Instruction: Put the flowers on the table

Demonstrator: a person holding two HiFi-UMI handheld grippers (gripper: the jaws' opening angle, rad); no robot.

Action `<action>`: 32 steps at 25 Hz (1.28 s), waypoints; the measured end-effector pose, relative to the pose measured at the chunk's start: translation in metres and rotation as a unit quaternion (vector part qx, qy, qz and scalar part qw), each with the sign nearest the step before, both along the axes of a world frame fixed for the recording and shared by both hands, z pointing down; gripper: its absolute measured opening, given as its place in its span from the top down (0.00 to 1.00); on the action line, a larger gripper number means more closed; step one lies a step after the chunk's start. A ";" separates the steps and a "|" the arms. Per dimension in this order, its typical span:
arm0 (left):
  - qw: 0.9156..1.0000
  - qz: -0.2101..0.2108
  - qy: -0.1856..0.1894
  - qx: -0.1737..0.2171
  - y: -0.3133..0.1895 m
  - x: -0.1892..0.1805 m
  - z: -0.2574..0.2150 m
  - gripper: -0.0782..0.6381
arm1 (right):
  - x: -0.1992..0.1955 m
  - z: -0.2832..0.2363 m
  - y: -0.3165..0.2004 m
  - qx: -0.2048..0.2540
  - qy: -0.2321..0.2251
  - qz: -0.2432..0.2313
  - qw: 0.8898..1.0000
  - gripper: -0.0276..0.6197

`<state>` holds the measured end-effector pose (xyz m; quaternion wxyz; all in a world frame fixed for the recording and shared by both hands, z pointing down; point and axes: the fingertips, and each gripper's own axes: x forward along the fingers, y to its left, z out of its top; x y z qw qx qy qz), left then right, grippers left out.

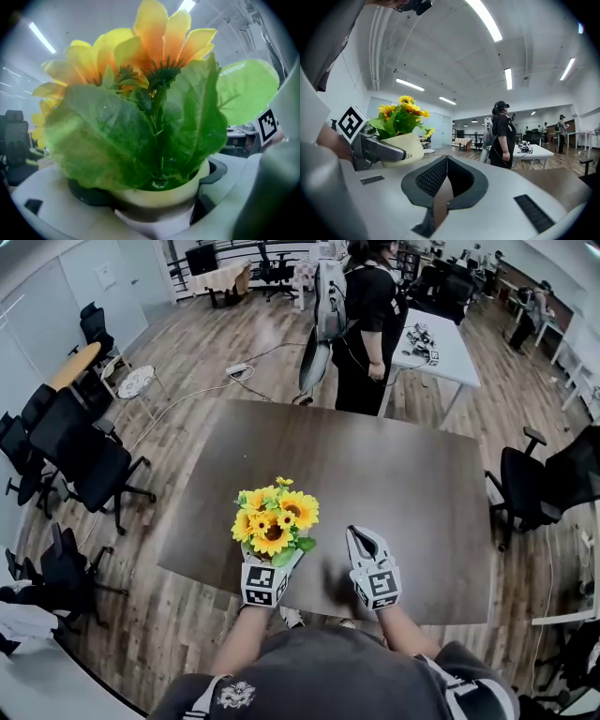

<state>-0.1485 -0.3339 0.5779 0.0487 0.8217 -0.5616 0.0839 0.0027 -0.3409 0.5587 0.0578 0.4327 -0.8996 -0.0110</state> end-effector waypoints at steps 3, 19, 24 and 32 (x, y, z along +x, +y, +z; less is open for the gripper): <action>1.000 0.030 -0.007 -0.002 -0.017 -0.007 0.003 0.13 | -0.011 0.004 -0.014 -0.008 0.006 0.021 1.000 0.92; 0.987 0.145 -0.067 -0.023 -0.065 -0.020 0.061 0.13 | 0.007 0.043 -0.030 -0.056 0.035 0.142 0.988 0.92; 0.989 0.133 -0.055 -0.041 -0.071 -0.012 0.080 0.13 | 0.002 0.054 -0.035 -0.063 0.040 0.121 0.990 0.92; 0.987 0.131 -0.064 -0.060 -0.074 0.015 0.111 0.13 | 0.008 0.071 -0.054 -0.070 0.055 0.103 0.991 0.92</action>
